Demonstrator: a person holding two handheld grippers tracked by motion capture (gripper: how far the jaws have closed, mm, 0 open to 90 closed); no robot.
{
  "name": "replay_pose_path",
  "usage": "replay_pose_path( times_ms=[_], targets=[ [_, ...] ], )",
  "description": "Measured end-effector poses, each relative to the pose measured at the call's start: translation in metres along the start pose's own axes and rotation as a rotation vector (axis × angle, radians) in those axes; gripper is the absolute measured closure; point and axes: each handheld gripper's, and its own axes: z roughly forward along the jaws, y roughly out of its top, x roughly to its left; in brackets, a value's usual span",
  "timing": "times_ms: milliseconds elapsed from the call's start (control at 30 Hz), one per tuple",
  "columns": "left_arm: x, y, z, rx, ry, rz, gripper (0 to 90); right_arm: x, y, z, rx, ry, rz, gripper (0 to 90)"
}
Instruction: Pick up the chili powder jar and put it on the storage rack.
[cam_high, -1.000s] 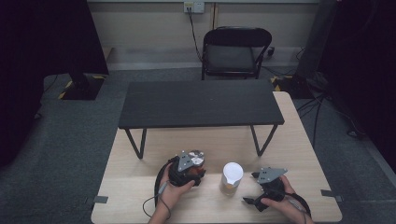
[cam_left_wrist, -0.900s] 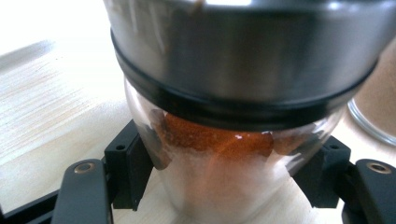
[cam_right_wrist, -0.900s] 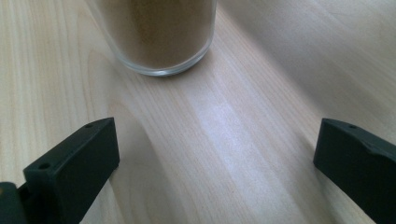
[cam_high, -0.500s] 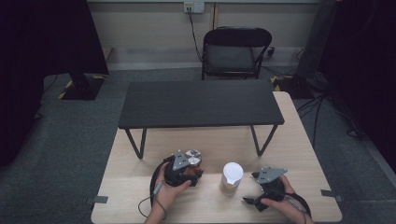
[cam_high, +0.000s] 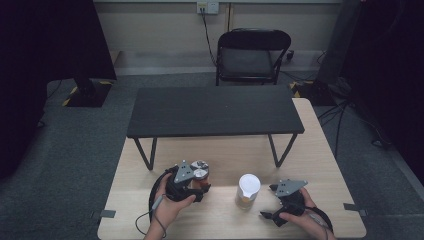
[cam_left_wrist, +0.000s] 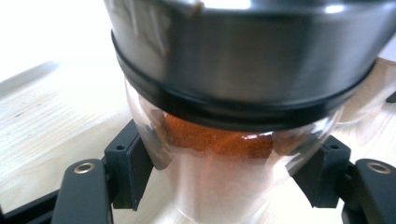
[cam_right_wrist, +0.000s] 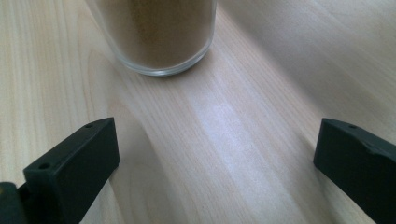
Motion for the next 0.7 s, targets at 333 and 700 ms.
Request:
replay_pose_path(
  times_ms=[333, 700],
  targets=[
    [0.01, 0.008, -0.03, -0.027, 0.01, -0.005, 30.4, 0.0, 0.0, 0.0, 0.0, 0.0, 0.0, 0.0],
    [0.015, 0.025, -0.053, -0.025, 0.017, -0.004, 30.5, 0.0, 0.0, 0.0, 0.0, 0.0, 0.0, 0.0]
  ],
)
